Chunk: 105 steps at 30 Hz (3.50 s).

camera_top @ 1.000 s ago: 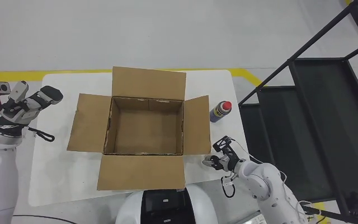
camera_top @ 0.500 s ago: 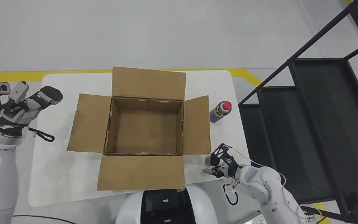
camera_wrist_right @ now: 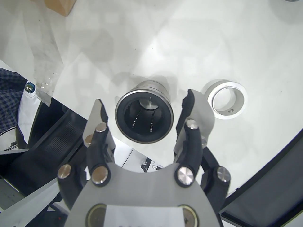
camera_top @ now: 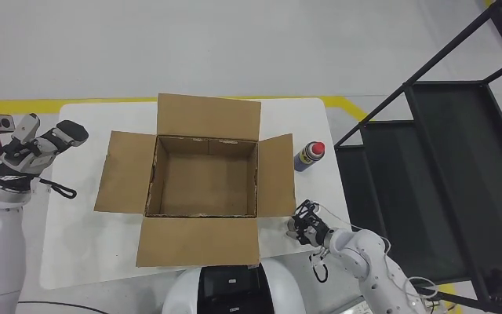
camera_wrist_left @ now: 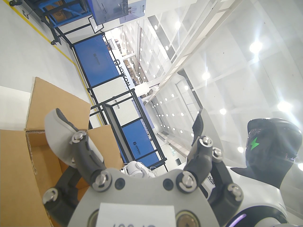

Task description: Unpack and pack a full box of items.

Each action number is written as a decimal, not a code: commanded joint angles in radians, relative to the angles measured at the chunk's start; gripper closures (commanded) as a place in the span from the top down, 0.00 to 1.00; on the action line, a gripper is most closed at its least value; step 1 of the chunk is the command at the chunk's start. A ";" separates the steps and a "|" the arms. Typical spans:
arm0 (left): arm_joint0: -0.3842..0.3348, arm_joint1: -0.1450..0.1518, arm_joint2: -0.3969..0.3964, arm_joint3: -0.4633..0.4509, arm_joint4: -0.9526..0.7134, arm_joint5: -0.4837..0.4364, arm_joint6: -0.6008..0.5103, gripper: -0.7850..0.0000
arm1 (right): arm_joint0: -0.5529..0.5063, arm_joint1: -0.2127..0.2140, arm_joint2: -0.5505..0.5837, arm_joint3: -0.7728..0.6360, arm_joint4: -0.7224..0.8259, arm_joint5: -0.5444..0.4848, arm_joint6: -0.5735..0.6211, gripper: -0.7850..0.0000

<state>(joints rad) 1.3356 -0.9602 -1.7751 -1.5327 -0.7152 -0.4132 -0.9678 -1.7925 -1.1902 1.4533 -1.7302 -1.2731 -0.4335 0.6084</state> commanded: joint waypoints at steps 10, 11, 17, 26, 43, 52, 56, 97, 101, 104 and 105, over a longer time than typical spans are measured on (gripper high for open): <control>0.000 0.000 0.000 0.000 0.000 0.000 0.000 1.00 | -0.041 0.010 0.017 -0.075 -0.021 0.027 -0.032 0.00; 0.000 0.000 0.000 0.000 0.000 0.000 0.000 1.00 | -0.053 0.012 0.027 -0.095 -0.026 0.029 -0.038 0.00; 0.000 0.000 0.000 0.000 0.000 0.000 0.000 1.00 | -0.173 0.022 0.123 -0.278 -0.059 0.078 -0.089 0.00; 0.000 0.000 0.000 0.000 0.000 0.000 0.000 1.00 | -0.394 0.023 0.275 -0.599 -0.109 0.176 -0.247 0.00; 0.000 0.000 0.000 0.000 0.000 0.000 0.000 1.00 | 0.204 0.017 -0.167 -0.583 -0.269 -0.053 -0.027 0.00; 0.000 0.000 0.000 0.000 0.000 0.000 0.000 1.00 | 0.736 -0.072 -0.543 -0.140 0.002 0.022 0.282 0.00; 0.000 0.000 0.000 0.000 0.000 0.000 0.000 1.00 | 0.839 -0.107 -0.630 0.021 0.054 0.078 0.302 0.00; 0.000 0.000 0.000 0.000 0.000 0.000 0.000 1.00 | 0.112 0.016 -0.020 -0.565 -0.112 -0.130 -0.156 1.00; 0.000 0.000 0.000 0.000 0.000 0.000 0.000 1.00 | -0.066 0.023 0.123 -0.547 -0.126 -0.091 -0.346 1.00; 0.000 0.000 0.000 0.000 0.000 0.000 0.000 1.00 | -0.169 0.025 0.208 -0.511 -0.116 -0.066 -0.459 1.00; 0.000 0.000 0.000 0.000 0.000 0.000 0.000 1.00 | -0.200 0.025 0.233 -0.496 -0.112 -0.057 -0.493 1.00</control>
<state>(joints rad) 1.3356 -0.9602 -1.7751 -1.5327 -0.7152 -0.4132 -0.9678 -1.9496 -1.1649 1.6516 -2.2458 -1.3911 -0.5035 0.1646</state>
